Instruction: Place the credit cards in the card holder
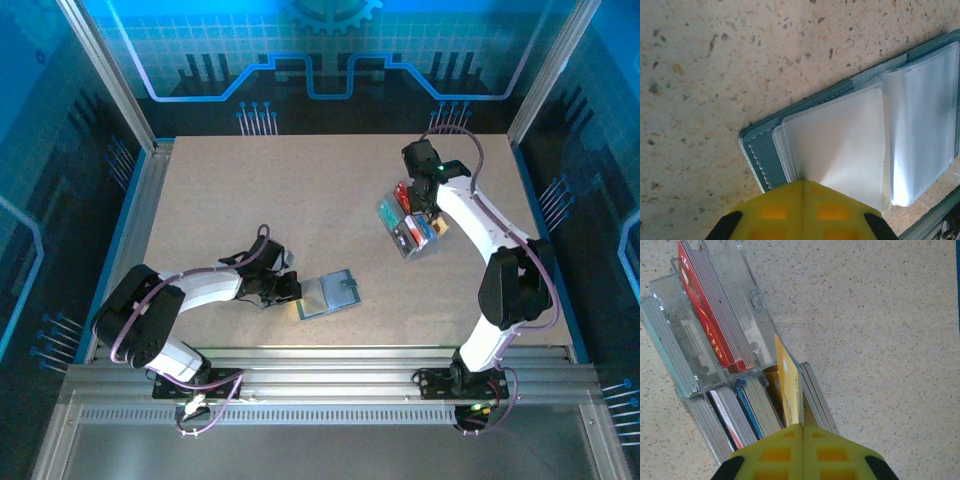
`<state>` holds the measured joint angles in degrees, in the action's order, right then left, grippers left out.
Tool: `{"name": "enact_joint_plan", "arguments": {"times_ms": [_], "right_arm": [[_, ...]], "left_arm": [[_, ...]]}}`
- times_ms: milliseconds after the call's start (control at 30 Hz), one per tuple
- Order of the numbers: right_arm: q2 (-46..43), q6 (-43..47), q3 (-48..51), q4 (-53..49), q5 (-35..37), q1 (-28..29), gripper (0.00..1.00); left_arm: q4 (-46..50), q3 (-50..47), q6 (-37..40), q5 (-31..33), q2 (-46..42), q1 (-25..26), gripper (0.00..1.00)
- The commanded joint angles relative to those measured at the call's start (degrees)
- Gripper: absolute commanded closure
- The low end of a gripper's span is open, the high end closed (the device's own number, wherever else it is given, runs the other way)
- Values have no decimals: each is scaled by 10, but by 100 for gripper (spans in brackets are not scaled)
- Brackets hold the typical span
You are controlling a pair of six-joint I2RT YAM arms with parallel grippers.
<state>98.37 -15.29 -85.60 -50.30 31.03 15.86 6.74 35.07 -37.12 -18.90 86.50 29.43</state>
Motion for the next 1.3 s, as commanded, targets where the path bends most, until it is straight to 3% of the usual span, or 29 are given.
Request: {"name": "enact_joint_plan", "arguments": {"times_ms": [0,467,1267], "right_arm": [[-19,8,-17,-14,17,9,100],[-31,2,-24,-13,76,27,100],[2,26,-42,-62,67,35,100]], "left_arm": [[35,-14,1,27,-1,2,99],[35,-14,0,27,-2,2,99],[35,-11,-2,23,-4,2,99]]}}
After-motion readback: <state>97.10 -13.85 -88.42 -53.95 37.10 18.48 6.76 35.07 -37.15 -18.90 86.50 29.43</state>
